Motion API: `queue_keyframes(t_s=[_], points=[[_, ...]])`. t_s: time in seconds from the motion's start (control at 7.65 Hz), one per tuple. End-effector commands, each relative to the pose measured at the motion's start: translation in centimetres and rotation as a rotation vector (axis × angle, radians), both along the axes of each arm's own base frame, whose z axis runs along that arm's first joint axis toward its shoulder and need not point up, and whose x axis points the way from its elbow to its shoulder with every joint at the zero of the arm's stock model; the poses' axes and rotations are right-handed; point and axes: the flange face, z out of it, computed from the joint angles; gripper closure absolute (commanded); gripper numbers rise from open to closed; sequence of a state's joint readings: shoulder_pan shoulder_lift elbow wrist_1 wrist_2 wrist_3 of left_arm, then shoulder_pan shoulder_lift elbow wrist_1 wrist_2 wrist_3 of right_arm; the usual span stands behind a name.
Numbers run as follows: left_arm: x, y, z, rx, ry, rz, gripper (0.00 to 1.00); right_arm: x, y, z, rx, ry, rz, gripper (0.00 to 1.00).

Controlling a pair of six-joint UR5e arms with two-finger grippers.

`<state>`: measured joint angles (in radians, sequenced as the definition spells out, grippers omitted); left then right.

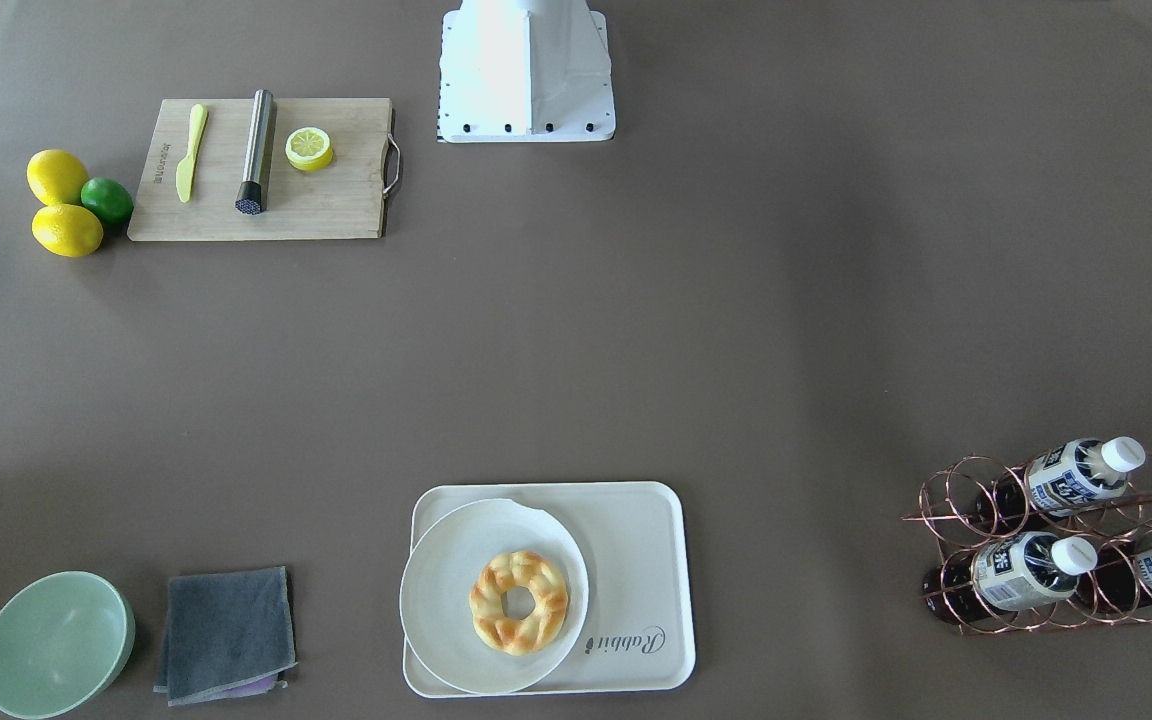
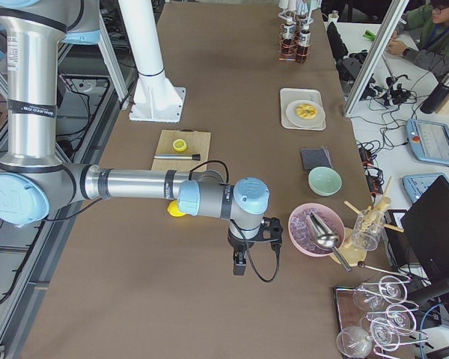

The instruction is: Place tea on tray

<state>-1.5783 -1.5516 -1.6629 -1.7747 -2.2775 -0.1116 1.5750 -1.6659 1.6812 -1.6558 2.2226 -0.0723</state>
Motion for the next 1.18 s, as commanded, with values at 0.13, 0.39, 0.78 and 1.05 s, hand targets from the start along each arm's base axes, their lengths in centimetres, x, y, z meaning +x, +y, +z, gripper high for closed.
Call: queue_keyframes(t_s=[0.13, 0.39, 0.78, 1.05], points=[[0.0, -0.1, -0.3, 0.070, 0.000, 0.008, 0.01, 0.0, 0.0, -0.4, 0.008, 0.000, -0.001, 0.00], [0.0, 0.4, -0.8, 0.175, 0.000, 0.010, 0.01, -0.1, -0.8, -3.0, 0.069, -0.002, -0.007, 0.00], [0.5, 0.0, -3.0, 0.253, 0.060, 0.027, 0.01, -0.5, -2.1, -8.3, 0.262, 0.003, -0.026, 0.00], [3.4, -0.1, -2.6, 0.231, 0.105, 0.081, 0.01, -0.5, -2.1, -8.3, 0.280, 0.000, -0.023, 0.00]])
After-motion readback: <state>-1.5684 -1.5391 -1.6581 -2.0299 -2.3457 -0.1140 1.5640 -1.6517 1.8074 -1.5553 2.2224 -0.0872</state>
